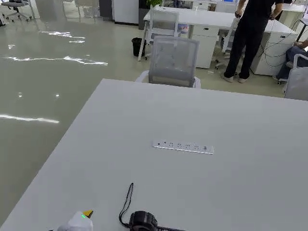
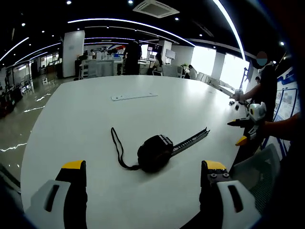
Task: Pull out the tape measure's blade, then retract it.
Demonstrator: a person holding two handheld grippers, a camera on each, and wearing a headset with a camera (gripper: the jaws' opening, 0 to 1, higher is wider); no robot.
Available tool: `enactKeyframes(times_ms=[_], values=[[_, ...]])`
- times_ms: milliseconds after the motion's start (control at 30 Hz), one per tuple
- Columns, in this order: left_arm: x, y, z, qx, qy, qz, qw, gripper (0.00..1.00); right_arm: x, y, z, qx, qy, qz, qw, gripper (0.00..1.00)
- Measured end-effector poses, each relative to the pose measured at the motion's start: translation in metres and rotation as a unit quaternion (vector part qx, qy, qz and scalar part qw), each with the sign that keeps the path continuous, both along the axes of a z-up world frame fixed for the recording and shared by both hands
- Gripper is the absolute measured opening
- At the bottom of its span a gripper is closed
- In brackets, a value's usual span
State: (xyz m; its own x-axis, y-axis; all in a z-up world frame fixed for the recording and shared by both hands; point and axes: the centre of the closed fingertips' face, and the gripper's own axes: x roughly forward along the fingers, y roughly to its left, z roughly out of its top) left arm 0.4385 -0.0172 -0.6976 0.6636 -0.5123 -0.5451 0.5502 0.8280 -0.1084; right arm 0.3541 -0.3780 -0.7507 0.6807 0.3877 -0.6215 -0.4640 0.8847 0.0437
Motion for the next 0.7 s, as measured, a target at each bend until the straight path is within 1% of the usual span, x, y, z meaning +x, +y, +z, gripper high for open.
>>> enactKeyframes(times_ms=[67, 133, 200, 233, 300, 367, 433, 467, 500, 533, 567, 600, 667, 700], values=[[0.001, -0.006, -0.004, 0.017, -0.004, 0.000, 0.9998, 0.99, 0.002, 0.001, 0.000, 0.001, -0.002, 0.001, 1.0000, 1.00], [0.001, -0.011, -0.005, 0.022, -0.009, 0.000, 0.9997, 0.99, 0.003, 0.001, -0.001, 0.001, -0.001, 0.002, 1.0000, 1.00], [0.003, -0.017, -0.007, 0.018, -0.005, 0.001, 0.9998, 0.99, 0.004, 0.003, 0.000, 0.003, -0.002, 0.004, 1.0000, 1.00], [0.003, -0.020, -0.010, 0.016, 0.001, 0.001, 0.9999, 0.99, 0.005, 0.004, -0.002, 0.003, -0.001, 0.006, 1.0000, 1.00], [0.005, -0.024, -0.012, 0.020, 0.005, 0.002, 0.9998, 0.99, 0.006, 0.005, -0.004, 0.004, -0.001, 0.010, 0.9999, 1.00], [0.007, -0.027, -0.013, 0.024, 0.006, 0.006, 0.9997, 0.99, 0.007, 0.006, -0.004, -0.004, -0.003, 0.016, 0.9999, 0.99], [0.011, -0.029, -0.012, 0.030, -0.001, 0.015, 0.9994, 0.99, 0.010, 0.007, -0.003, -0.003, -0.003, 0.017, 0.9998, 0.98], [0.014, -0.029, -0.011, 0.033, -0.007, 0.021, 0.9992, 0.99, 0.011, 0.007, -0.003, -0.002, -0.005, 0.018, 0.9998, 0.98], [0.019, -0.028, -0.008, 0.039, -0.021, 0.032, 0.9985, 0.99, 0.015, 0.009, 0.001, -0.003, -0.023, 0.027, 0.9994, 0.96], [0.020, -0.030, -0.007, 0.039, -0.027, 0.034, 0.9983, 0.99, 0.016, 0.009, 0.002, -0.004, -0.027, 0.028, 0.9992, 0.94], [0.019, -0.035, -0.008, 0.038, -0.028, 0.030, 0.9984, 0.99, 0.017, 0.010, 0.002, -0.003, -0.024, 0.028, 0.9993, 0.93], [0.019, -0.037, -0.010, 0.042, -0.027, 0.029, 0.9983, 0.99, 0.017, 0.010, 0.003, -0.002, -0.025, 0.030, 0.9992, 0.93], [0.018, -0.038, -0.016, 0.045, -0.020, 0.032, 0.9983, 0.99, 0.019, 0.011, 0.003, -0.007, -0.028, 0.036, 0.9989, 0.91], [0.018, -0.039, -0.018, 0.041, -0.014, 0.035, 0.9985, 0.99, 0.020, 0.011, 0.002, -0.009, -0.028, 0.038, 0.9989, 0.89]])
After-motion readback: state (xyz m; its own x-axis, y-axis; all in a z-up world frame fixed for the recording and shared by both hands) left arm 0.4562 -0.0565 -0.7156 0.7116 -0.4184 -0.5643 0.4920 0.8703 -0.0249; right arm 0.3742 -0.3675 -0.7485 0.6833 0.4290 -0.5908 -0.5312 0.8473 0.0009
